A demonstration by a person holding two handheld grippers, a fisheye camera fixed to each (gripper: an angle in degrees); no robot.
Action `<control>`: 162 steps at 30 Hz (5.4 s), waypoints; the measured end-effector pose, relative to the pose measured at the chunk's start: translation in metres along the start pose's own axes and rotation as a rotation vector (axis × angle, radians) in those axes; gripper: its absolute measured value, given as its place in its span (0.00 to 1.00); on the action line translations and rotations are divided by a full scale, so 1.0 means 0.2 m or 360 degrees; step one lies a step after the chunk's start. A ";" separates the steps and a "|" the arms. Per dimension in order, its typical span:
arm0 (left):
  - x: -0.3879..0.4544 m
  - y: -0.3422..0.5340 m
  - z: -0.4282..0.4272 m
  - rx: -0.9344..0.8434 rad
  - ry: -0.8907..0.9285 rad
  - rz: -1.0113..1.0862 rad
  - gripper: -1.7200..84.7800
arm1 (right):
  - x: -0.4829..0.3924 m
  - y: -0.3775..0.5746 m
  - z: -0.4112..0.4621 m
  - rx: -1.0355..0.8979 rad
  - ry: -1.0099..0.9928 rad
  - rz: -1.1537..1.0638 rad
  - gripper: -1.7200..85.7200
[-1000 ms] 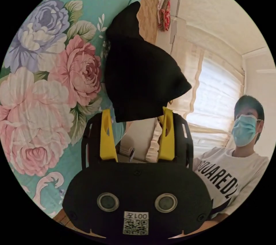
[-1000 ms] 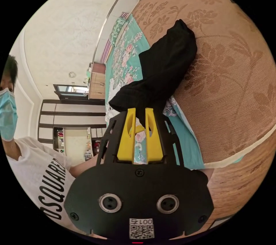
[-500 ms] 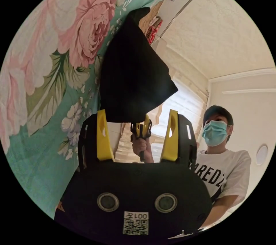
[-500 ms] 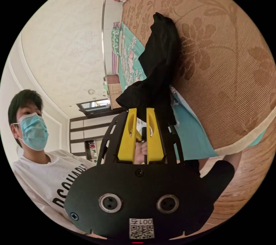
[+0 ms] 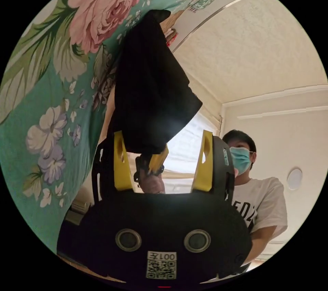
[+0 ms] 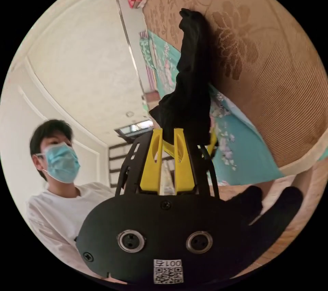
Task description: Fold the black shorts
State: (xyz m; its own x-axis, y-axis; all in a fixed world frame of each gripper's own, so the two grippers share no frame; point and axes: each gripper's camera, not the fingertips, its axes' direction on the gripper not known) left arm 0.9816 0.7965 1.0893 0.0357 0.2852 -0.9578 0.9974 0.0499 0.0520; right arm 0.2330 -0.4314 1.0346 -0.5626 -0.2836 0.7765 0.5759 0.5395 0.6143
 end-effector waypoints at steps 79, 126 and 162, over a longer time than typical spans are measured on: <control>0.32 -0.04 1.73 -0.0755 -0.1790 -0.0133 0.05 | -0.25 -0.06 0.24 -0.0701 0.1049 -0.0606 0.04; -0.25 -0.40 1.57 -0.0028 -0.1255 -0.0040 0.23 | 0.36 -0.76 0.14 0.0405 0.0281 -0.0181 0.03; -0.14 -0.69 1.17 0.0320 -0.0507 -0.0101 0.05 | 0.93 -0.53 -0.24 0.0158 0.0188 -0.0121 0.05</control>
State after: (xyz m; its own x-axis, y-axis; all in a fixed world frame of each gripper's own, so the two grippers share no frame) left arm 0.8571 0.5585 1.0428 -0.0403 -0.0261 -0.9988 0.9895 -0.1401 -0.0363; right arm 0.0955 -0.5789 1.1204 -0.5255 -0.4145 0.7430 0.4696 0.5869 0.6596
